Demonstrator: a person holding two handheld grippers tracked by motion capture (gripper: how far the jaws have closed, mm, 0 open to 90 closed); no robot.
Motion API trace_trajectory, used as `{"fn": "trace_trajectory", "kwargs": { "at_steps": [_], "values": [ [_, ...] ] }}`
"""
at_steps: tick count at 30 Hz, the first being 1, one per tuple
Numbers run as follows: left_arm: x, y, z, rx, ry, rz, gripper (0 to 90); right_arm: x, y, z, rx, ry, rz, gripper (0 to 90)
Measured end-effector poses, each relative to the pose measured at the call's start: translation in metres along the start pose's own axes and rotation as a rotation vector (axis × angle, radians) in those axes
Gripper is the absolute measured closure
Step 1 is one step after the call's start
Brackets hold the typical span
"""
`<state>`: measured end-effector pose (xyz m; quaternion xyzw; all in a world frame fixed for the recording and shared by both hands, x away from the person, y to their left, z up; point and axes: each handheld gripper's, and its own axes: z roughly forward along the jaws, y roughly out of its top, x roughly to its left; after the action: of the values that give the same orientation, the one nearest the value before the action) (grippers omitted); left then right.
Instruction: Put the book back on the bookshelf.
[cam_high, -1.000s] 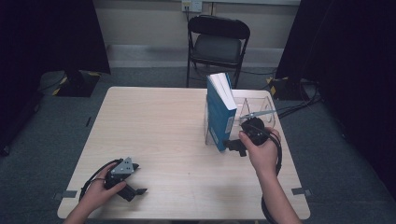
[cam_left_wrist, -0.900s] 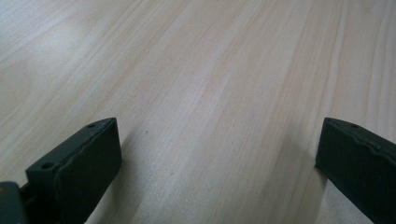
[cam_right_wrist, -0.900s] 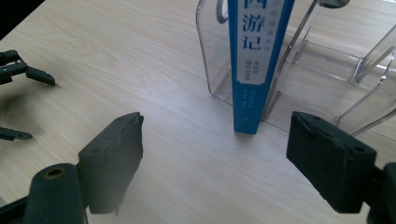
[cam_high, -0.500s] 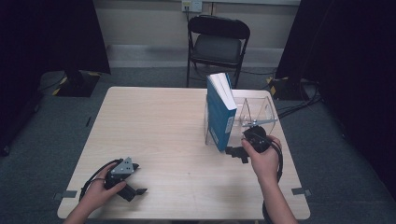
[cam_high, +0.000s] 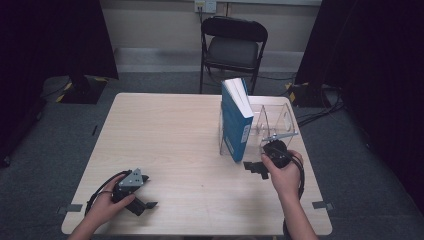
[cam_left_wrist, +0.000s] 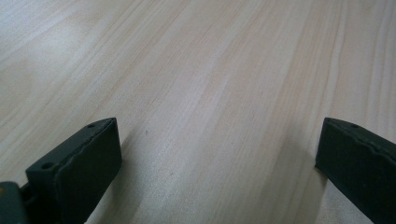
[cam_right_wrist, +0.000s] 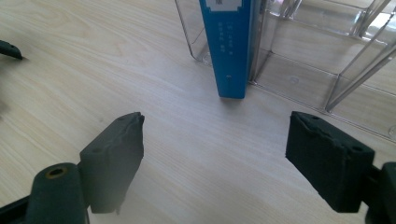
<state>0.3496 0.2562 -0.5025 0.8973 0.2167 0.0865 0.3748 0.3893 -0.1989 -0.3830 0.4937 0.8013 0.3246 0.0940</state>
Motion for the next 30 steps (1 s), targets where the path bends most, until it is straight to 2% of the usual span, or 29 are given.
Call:
{"fn": "trace_trajectory", "kwargs": {
  "at_steps": [9, 11, 15, 30],
  "values": [
    [0.000, 0.000, 0.000, -0.008, -0.007, -0.002, 0.0, -0.009, -0.009, 0.003, 0.007, -0.019, 0.017, 19.0],
    [0.000, 0.000, 0.000, -0.002, -0.001, -0.001, 0.0, -0.012, -0.011, 0.003, 0.006, -0.028, 0.006, 19.2],
    [0.000, 0.000, 0.000, -0.008, -0.006, -0.001, 0.0, -0.015, -0.016, 0.005, 0.006, -0.021, 0.025, 19.4],
    [0.000, 0.000, 0.000, -0.003, -0.002, -0.001, 0.0, -0.023, -0.032, 0.013, 0.008, -0.032, 0.033, 19.9]
  ]
}}
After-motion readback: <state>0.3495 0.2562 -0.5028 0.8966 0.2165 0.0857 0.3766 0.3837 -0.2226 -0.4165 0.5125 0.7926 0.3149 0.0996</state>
